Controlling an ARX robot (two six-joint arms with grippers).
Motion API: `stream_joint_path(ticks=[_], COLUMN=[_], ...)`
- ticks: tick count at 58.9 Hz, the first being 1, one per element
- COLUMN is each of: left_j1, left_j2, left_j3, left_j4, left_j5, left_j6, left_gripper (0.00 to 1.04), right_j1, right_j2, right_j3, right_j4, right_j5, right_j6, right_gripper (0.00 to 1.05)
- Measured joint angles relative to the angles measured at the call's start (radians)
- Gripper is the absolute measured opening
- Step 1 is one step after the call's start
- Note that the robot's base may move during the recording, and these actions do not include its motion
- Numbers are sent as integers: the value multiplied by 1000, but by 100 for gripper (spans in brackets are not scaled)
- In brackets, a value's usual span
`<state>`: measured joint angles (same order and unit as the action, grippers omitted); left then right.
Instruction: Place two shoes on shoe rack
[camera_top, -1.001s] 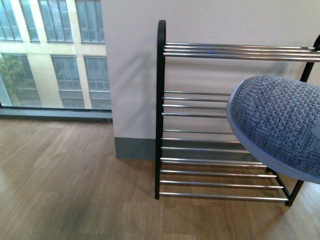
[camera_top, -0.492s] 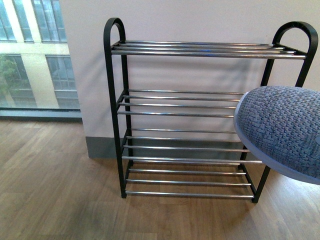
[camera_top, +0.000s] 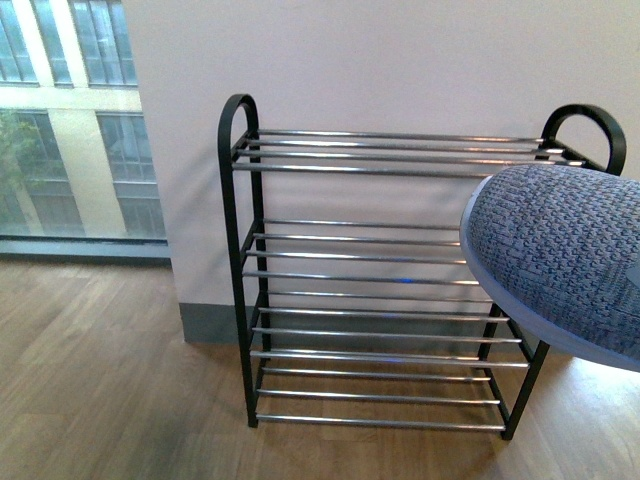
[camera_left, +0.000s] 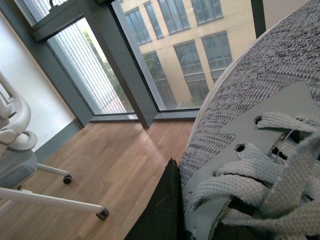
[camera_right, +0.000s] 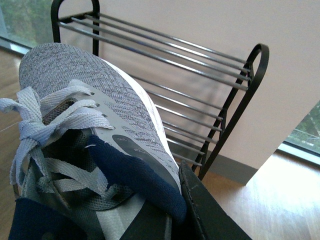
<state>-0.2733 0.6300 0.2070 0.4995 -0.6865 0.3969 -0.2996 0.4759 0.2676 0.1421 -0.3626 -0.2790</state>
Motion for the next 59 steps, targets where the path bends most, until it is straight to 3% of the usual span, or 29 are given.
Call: stream_joint_path(ticks=[59], left_j1=[-2], left_j2=[-2], left_j3=[0], left_j4=[0], left_j5=[-2], left_j6=[0], left_gripper=[2], right_j1=[-2], right_j2=[-2], right_j3=[1], right_j4=[0], right_j5=[-5], right_j6=[3], right_gripper=[1])
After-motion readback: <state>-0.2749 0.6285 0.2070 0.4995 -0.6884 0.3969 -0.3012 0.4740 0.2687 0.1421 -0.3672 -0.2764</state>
